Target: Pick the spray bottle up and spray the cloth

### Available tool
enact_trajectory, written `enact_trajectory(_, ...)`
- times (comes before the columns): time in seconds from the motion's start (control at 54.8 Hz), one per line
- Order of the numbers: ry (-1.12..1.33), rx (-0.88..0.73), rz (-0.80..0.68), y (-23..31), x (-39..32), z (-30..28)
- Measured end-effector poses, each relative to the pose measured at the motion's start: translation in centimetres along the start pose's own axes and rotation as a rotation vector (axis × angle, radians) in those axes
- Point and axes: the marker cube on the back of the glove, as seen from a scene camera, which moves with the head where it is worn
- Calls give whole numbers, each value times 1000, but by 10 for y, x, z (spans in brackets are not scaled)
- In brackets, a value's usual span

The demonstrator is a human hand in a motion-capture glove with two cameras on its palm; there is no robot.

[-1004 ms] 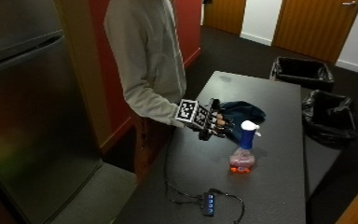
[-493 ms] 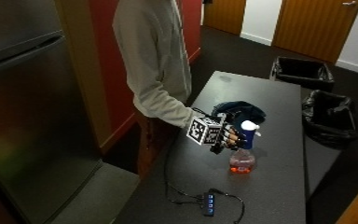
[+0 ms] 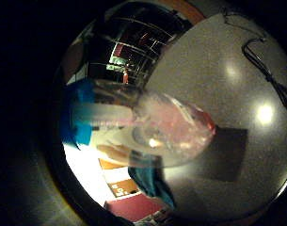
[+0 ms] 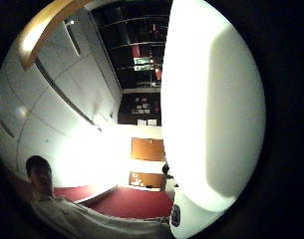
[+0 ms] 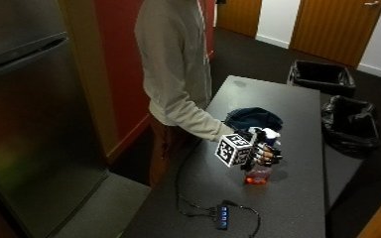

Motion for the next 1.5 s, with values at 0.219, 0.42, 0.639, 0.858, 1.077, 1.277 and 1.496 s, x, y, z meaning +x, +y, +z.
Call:
enact_trajectory(0.219, 25, 9, 4, -27, -6, 11)
enact_trajectory(0.42, 92, -44, -16, -41, -9, 33)
enact_trajectory(0.639, 257, -517, -118, -9, -47, 65)
enact_trajectory(0.858, 764, -646, -449, 2, -117, 108)
enact_trajectory(1.077, 1119, -802, -652, 53, -167, 118)
enact_trajectory(1.277, 1300, -857, -733, 107, -176, 140)
enact_trajectory(1.496, 1472, -893, -794, 150, -152, 154)
